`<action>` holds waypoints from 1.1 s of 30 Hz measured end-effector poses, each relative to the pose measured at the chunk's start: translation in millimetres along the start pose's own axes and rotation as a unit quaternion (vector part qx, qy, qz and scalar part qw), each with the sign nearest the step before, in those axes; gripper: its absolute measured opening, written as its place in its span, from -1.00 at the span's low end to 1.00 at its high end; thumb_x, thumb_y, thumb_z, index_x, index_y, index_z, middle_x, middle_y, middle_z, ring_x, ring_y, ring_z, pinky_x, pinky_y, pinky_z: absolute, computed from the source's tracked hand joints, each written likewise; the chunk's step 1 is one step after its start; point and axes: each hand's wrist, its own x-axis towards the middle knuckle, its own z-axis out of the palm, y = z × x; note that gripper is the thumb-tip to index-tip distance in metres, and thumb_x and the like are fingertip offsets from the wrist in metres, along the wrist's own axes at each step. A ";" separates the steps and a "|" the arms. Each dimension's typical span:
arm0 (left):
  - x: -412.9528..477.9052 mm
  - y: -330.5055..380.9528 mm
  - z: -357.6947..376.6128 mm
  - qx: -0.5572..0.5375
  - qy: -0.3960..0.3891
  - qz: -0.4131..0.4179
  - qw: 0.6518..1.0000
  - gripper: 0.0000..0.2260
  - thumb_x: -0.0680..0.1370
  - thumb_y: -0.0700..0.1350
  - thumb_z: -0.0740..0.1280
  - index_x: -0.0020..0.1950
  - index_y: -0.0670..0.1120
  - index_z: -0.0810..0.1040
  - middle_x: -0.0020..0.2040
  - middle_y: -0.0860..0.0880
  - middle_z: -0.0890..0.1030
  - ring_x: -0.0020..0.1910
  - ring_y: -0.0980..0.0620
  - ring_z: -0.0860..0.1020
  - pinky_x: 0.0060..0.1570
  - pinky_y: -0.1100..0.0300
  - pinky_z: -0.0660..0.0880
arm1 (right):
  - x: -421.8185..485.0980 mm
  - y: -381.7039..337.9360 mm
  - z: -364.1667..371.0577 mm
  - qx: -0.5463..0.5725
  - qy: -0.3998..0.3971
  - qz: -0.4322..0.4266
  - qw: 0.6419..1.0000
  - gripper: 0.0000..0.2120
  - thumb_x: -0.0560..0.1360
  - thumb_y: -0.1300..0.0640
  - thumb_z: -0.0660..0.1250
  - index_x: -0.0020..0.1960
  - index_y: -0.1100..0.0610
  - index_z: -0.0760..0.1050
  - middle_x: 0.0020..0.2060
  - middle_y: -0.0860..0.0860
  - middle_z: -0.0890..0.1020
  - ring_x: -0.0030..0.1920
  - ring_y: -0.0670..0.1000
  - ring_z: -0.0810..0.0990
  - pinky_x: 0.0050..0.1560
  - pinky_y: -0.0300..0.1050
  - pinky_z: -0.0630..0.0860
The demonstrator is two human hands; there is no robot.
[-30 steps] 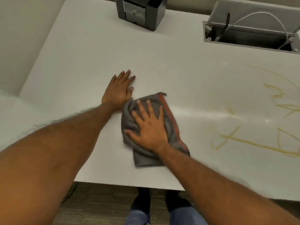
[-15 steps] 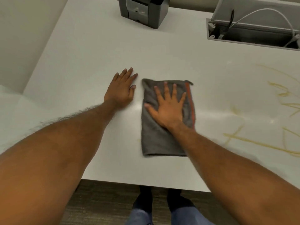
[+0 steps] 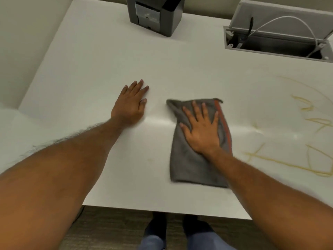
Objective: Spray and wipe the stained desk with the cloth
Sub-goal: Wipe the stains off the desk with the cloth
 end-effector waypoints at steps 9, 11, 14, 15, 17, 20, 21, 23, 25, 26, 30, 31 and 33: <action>0.7 2.4 -7.1 -0.009 -0.014 0.001 1.000 -0.54 0.64 -0.04 0.08 0.55 -0.07 0.26 0.60 -0.08 0.17 0.58 -0.08 0.11 0.55 -0.04 -0.02 | -21.6 -145.0 15.0 0.114 0.113 0.052 0.986 -0.53 0.61 -0.17 0.09 0.42 0.01 0.42 0.47 0.08 0.40 0.53 0.17 0.24 0.47 0.43 0.01; 0.9 2.3 -7.9 -0.010 -0.020 0.003 1.000 -0.54 0.64 -0.03 0.06 0.55 -0.06 0.25 0.60 -0.08 0.16 0.58 -0.07 0.10 0.55 -0.03 -0.03 | -53.4 -141.7 22.7 0.111 0.064 -0.081 0.988 -0.50 0.59 -0.25 0.07 0.42 -0.03 0.41 0.50 0.03 0.36 0.57 0.14 0.15 0.46 0.46 -0.07; 1.2 0.9 -6.6 -0.009 -0.018 0.003 1.000 -0.55 0.65 -0.05 0.10 0.56 -0.05 0.24 0.60 -0.06 0.15 0.58 -0.05 0.09 0.55 -0.01 -0.04 | -68.0 -89.3 27.1 0.049 0.032 -0.195 0.979 -0.30 0.52 -0.44 0.04 0.56 -0.12 0.19 0.60 -0.02 0.12 0.61 0.07 -0.08 0.43 0.51 -0.12; 1.3 0.8 -5.9 -0.010 -0.014 0.002 1.000 -0.55 0.65 -0.06 0.11 0.55 -0.05 0.25 0.60 -0.06 0.16 0.58 -0.05 0.10 0.55 -0.01 -0.03 | -68.5 -70.1 25.4 0.031 0.033 -0.197 0.979 -0.27 0.50 -0.49 0.02 0.57 -0.16 0.14 0.61 -0.04 0.07 0.61 0.05 -0.11 0.42 0.53 -0.11; 0.5 1.5 -5.2 -0.009 -0.011 -0.001 1.000 -0.55 0.64 -0.05 0.11 0.55 -0.04 0.25 0.60 -0.05 0.17 0.58 -0.04 0.11 0.55 0.00 -0.02 | -60.6 -42.7 19.5 0.006 0.024 -0.152 0.988 -0.23 0.47 -0.54 -0.03 0.58 -0.21 0.05 0.62 -0.07 0.00 0.61 0.05 -0.15 0.40 0.55 -0.14; 0.2 0.9 -4.6 -0.002 -0.015 -0.001 1.000 -0.55 0.65 -0.04 0.09 0.56 -0.04 0.24 0.60 -0.05 0.17 0.58 -0.03 0.10 0.55 0.00 -0.02 | -36.0 -41.7 14.8 -0.008 0.007 -0.059 0.998 -0.19 0.44 -0.57 -0.11 0.59 -0.22 -0.02 0.62 -0.04 -0.08 0.61 0.08 -0.21 0.38 0.58 -0.21; 0.0 0.9 -4.8 -0.002 -0.016 -0.002 1.000 -0.55 0.65 -0.04 0.09 0.56 -0.04 0.24 0.60 -0.05 0.17 0.58 -0.04 0.10 0.55 0.00 -0.02 | -25.8 -49.8 13.8 -0.007 0.006 -0.025 1.000 -0.18 0.44 -0.58 -0.14 0.59 -0.21 -0.04 0.62 -0.02 -0.10 0.60 0.10 -0.23 0.36 0.59 -0.24; 0.2 0.7 -5.0 -0.003 -0.017 -0.002 1.000 -0.55 0.65 -0.04 0.08 0.56 -0.04 0.24 0.60 -0.05 0.17 0.58 -0.05 0.10 0.55 -0.01 -0.02 | -5.4 -71.0 12.0 0.000 0.000 0.041 0.999 -0.14 0.42 -0.58 -0.18 0.60 -0.17 -0.08 0.62 0.04 -0.13 0.59 0.18 -0.25 0.32 0.62 -0.25; 0.6 1.1 -4.9 -0.001 -0.021 0.003 1.000 -0.54 0.64 -0.03 0.08 0.55 -0.06 0.25 0.59 -0.07 0.18 0.58 -0.07 0.11 0.55 -0.03 -0.01 | 1.5 -90.1 10.2 -0.001 -0.008 0.063 0.998 -0.07 0.39 -0.60 -0.22 0.61 -0.11 -0.10 0.62 0.11 -0.15 0.58 0.26 -0.25 0.30 0.64 -0.24; 0.6 1.1 -5.0 -0.001 -0.023 0.003 1.000 -0.54 0.64 -0.03 0.08 0.55 -0.06 0.25 0.59 -0.07 0.18 0.58 -0.07 0.12 0.55 -0.04 -0.01 | -3.3 -95.8 11.0 -0.001 -0.007 0.040 0.999 -0.04 0.37 -0.61 -0.22 0.61 -0.10 -0.10 0.61 0.13 -0.14 0.58 0.28 -0.25 0.30 0.64 -0.24; 0.4 1.2 -6.3 0.000 -0.023 -0.003 1.000 -0.52 0.62 0.01 0.04 0.55 -0.05 0.25 0.60 -0.06 0.17 0.58 -0.05 0.11 0.55 -0.03 -0.01 | -39.0 -70.4 20.2 0.001 0.015 -0.103 0.995 -0.08 0.37 -0.63 -0.12 0.59 -0.17 0.01 0.62 0.03 -0.05 0.60 0.17 -0.18 0.34 0.62 -0.15; 0.1 1.6 -6.0 0.001 -0.021 -0.003 1.000 -0.51 0.62 0.01 0.03 0.55 -0.05 0.25 0.60 -0.05 0.18 0.58 -0.05 0.11 0.55 -0.03 -0.01 | -39.6 -56.0 20.4 0.003 0.021 -0.102 0.995 -0.11 0.38 -0.63 -0.11 0.59 -0.20 0.01 0.63 -0.01 -0.04 0.61 0.14 -0.17 0.35 0.60 -0.15; -0.7 2.6 -4.5 0.003 -0.017 -0.001 1.000 -0.51 0.63 0.00 0.03 0.56 -0.05 0.24 0.59 -0.05 0.18 0.58 -0.05 0.11 0.55 -0.04 0.00 | -29.7 -29.1 15.7 0.006 0.028 -0.063 0.998 -0.14 0.39 -0.62 -0.10 0.58 -0.24 -0.03 0.62 -0.06 -0.05 0.61 0.10 -0.17 0.37 0.58 -0.18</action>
